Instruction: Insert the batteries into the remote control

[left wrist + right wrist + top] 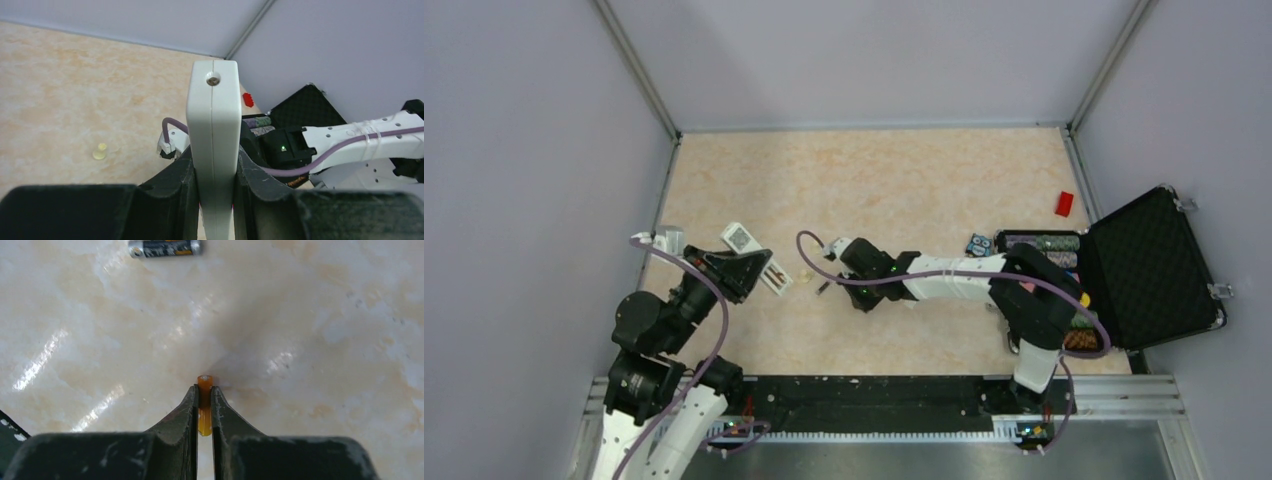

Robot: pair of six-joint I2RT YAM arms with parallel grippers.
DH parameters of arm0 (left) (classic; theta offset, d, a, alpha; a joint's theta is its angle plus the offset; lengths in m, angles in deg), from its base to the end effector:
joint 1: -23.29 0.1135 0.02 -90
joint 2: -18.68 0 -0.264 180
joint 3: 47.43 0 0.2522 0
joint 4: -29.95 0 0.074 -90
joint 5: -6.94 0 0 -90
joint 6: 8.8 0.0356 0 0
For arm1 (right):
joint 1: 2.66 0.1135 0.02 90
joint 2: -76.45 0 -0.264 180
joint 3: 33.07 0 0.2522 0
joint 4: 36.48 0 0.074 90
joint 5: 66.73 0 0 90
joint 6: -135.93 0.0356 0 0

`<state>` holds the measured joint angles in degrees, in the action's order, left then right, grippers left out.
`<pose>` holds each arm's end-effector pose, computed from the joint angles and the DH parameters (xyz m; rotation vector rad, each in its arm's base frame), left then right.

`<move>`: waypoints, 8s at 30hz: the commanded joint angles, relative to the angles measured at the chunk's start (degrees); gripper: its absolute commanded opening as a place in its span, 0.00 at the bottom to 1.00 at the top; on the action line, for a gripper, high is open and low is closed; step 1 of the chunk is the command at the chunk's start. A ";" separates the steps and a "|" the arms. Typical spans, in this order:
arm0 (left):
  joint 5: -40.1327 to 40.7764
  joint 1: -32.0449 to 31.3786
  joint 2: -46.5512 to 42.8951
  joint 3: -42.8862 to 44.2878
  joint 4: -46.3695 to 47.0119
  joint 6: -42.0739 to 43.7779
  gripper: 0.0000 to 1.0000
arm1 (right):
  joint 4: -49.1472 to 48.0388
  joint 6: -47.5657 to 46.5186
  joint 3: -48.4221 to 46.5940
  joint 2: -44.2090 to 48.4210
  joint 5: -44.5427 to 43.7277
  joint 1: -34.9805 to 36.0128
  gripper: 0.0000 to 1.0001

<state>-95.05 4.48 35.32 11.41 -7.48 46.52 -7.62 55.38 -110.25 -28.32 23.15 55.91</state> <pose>0.0566 -0.0271 0.3676 -0.0387 1.5568 -0.9019 0.1937 0.3169 0.1606 -1.0885 2.3839 0.4396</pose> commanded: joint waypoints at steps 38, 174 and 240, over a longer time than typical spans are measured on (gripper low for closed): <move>-28.72 -1.67 48.53 -2.58 74.09 -44.54 0.00 | -5.25 17.31 -9.72 42.06 -8.56 -0.77 0.03; -20.79 -2.79 40.89 -5.16 63.48 -47.11 0.00 | -7.80 12.40 -12.95 34.01 -22.12 7.71 0.36; -19.56 -2.80 35.61 -9.58 72.02 -46.14 0.00 | -18.28 64.22 2.81 36.20 -19.43 5.98 0.49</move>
<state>-115.16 1.79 72.54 1.70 59.36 0.49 -26.33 118.20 -107.97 8.01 3.06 62.60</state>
